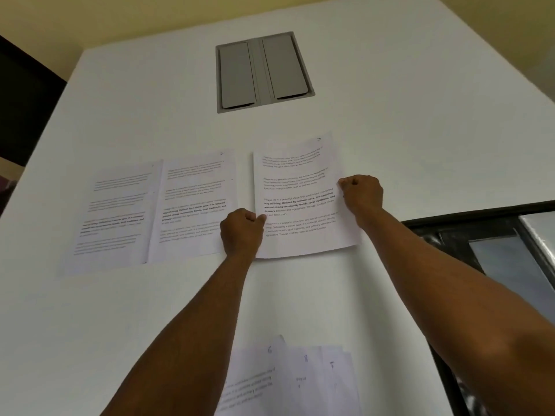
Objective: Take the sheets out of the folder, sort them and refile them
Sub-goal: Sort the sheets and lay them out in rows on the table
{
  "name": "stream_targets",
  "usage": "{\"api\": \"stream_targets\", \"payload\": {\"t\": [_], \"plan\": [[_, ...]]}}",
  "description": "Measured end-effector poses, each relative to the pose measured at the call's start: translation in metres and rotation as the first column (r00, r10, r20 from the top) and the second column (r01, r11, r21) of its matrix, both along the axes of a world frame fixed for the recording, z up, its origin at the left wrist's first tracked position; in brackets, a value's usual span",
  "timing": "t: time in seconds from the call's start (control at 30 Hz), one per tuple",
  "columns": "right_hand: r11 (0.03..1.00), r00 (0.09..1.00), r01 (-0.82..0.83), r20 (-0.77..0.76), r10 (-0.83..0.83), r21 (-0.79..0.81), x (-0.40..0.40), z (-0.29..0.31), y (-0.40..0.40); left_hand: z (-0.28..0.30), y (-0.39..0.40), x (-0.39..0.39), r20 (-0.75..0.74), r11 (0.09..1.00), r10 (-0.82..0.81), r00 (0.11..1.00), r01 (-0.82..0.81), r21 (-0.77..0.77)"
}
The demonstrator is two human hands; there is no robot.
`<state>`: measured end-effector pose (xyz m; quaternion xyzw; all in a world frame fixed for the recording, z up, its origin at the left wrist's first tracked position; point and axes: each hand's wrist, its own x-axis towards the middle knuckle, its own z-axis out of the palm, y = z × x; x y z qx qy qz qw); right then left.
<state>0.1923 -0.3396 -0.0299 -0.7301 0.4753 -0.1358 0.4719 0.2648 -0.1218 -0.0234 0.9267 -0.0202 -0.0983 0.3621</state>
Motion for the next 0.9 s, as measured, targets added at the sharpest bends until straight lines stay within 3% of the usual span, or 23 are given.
{"api": "stream_targets", "payload": {"t": [0.1,0.17,0.23,0.3,0.43,0.73,0.9], "plan": [[0.999,0.997,-0.027,-0.074,0.024,-0.039,0.017,-0.015,-0.005,-0.012,-0.005,0.011,0.052,0.996,-0.013,0.999,0.009,0.084],[0.983,0.993,-0.059,-0.11,0.041,-0.173,0.021,-0.021,0.0,-0.023,-0.005,0.014,0.166,0.978,-0.086,0.982,0.051,0.203],[0.894,0.985,-0.165,-0.113,0.129,-0.416,0.018,-0.024,0.016,-0.036,0.0,0.017,0.276,0.931,-0.225,0.934,0.123,0.344],[0.746,0.939,-0.341,-0.163,0.303,-0.572,0.014,-0.028,0.035,-0.049,0.006,0.019,0.296,0.876,-0.347,0.89,0.195,0.441],[0.602,0.788,-0.616,-0.38,0.485,-0.508,0.012,-0.051,0.057,-0.064,0.016,0.024,0.265,0.844,-0.396,0.879,0.234,0.483],[0.619,0.754,-0.656,-0.401,0.52,-0.432,0.016,-0.046,0.075,-0.057,0.027,0.034,0.228,0.835,-0.39,0.892,0.239,0.496],[0.75,0.887,-0.45,-0.145,0.439,-0.484,-0.039,-0.028,0.096,-0.042,0.051,-0.019,0.269,0.892,-0.392,0.88,0.293,0.344]]}}
